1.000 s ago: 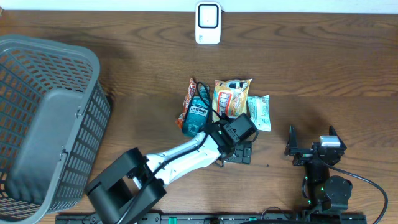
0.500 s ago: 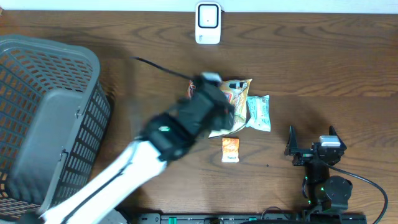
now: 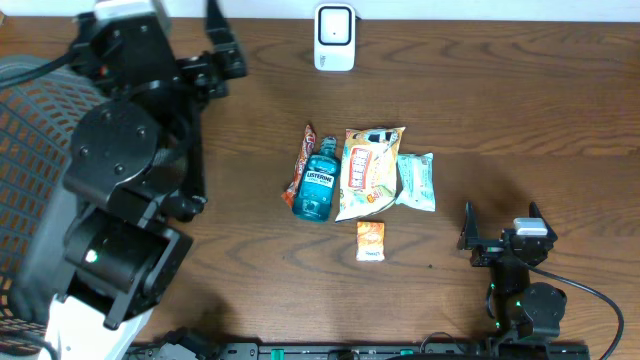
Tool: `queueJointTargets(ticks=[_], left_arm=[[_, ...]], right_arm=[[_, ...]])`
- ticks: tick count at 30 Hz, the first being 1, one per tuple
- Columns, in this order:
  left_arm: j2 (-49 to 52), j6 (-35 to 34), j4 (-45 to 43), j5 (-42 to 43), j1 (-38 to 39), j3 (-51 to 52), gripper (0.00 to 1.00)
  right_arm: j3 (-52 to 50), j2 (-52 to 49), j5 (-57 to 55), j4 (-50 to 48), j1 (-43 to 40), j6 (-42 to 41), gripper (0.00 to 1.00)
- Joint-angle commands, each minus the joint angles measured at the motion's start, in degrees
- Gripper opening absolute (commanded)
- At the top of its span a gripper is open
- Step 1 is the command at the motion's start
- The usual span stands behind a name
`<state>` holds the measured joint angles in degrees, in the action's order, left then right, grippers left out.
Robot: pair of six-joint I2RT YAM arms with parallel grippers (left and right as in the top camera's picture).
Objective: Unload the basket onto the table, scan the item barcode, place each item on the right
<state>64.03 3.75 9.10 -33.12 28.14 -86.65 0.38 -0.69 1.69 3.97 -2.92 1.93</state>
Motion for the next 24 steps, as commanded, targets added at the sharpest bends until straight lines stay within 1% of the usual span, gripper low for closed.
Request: queueJointTargets(ticks=[1,4,6,8,9,11,13,16,18,22,24], left_arm=[[-0.07,12.92,4.20,-11.13,-0.33,-0.26,0.99],[-1.57,12.83,4.39,-9.92,-0.33,0.52,0.99],[-2.89,9.44,7.10,-9.03,-0.33,0.79,0.99],[-5.31,6.14,10.56,-5.70,-0.55,1.86,0.99],[-6.91,5.79,11.69,-3.39,-0.81,2.75,0.99],[-10.71,5.77,12.07,-0.61,-1.22,5.57,0.99],[-15.21,4.44,11.26,-0.28,-1.95,9.03,0.99],[-22.16,-1.36,10.97,0.17,-4.22,13.60,0.99],[-26.86,-3.82,11.26,3.56,-6.27,16.11,0.99],[-35.56,-4.09,13.29,11.78,-10.23,19.58,0.99],[-39.60,-4.74,14.01,14.62,-12.11,20.83,0.99]], right_arm=[[-0.07,0.31,-0.02,0.17,0.24,0.26,0.99],[-0.07,0.31,-0.02,0.17,0.24,0.26,0.99],[-0.07,0.31,-0.02,0.17,0.24,0.26,0.99],[-0.07,0.31,-0.02,0.17,0.24,0.26,0.99],[-0.07,0.31,-0.02,0.17,0.24,0.26,0.99],[-0.07,0.31,-0.02,0.17,0.24,0.26,0.99],[-0.07,0.31,-0.02,0.17,0.24,0.26,0.99],[-0.07,0.31,-0.02,0.17,0.24,0.26,0.99],[-0.07,0.31,-0.02,0.17,0.24,0.26,0.99],[-0.07,0.31,0.33,0.11,0.24,0.22,0.99],[-0.07,0.31,1.84,0.11,0.24,-2.16,0.99]])
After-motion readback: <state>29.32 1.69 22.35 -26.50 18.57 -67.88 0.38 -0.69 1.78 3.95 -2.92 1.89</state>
